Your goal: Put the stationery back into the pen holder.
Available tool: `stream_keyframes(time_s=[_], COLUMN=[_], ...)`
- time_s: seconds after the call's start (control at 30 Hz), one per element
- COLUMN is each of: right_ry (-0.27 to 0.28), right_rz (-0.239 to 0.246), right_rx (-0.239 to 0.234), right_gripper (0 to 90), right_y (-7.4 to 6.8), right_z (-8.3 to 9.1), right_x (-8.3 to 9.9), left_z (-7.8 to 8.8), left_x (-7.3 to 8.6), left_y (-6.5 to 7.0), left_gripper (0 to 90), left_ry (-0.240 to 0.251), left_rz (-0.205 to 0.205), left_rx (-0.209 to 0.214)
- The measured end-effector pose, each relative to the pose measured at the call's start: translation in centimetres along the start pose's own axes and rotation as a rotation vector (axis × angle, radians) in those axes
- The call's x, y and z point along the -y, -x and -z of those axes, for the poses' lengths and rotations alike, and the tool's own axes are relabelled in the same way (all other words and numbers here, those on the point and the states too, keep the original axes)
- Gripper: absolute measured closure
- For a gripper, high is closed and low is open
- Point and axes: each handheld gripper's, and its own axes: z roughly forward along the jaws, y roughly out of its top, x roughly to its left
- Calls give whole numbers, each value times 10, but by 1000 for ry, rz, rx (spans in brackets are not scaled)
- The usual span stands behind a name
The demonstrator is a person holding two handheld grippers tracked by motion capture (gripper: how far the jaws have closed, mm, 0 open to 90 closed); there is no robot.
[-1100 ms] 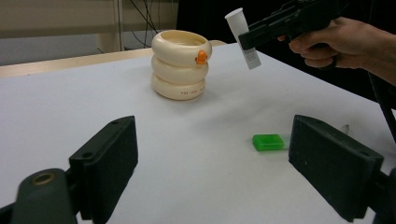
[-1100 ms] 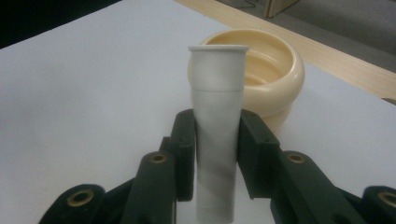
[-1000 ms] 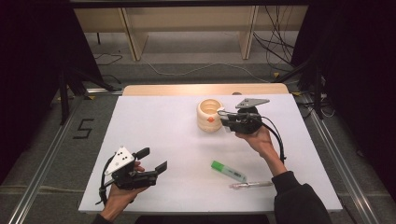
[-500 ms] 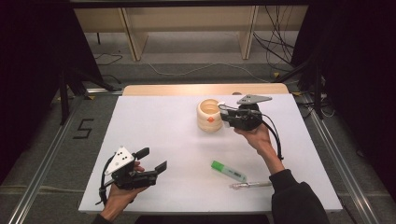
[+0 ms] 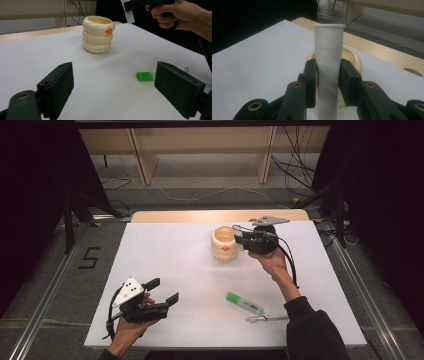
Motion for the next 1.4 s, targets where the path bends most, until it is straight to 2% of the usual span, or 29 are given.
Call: stream_keyframes(time_s=[0.93, 1.1, 1.4], right_ry=[18, 17, 10], right_rz=[-39, -30, -41], right_rx=[31, 39, 55], right_gripper=[698, 698, 698], right_y=[-5, -6, -4], right_z=[-31, -35, -45], right_x=[-30, -33, -35], left_z=[0, 0, 0], left_x=[0, 0, 0], left_y=[0, 0, 0], left_gripper=[153, 153, 153], left_ry=[3, 4, 5], left_rz=[1, 0, 1], left_rx=[3, 3, 4])
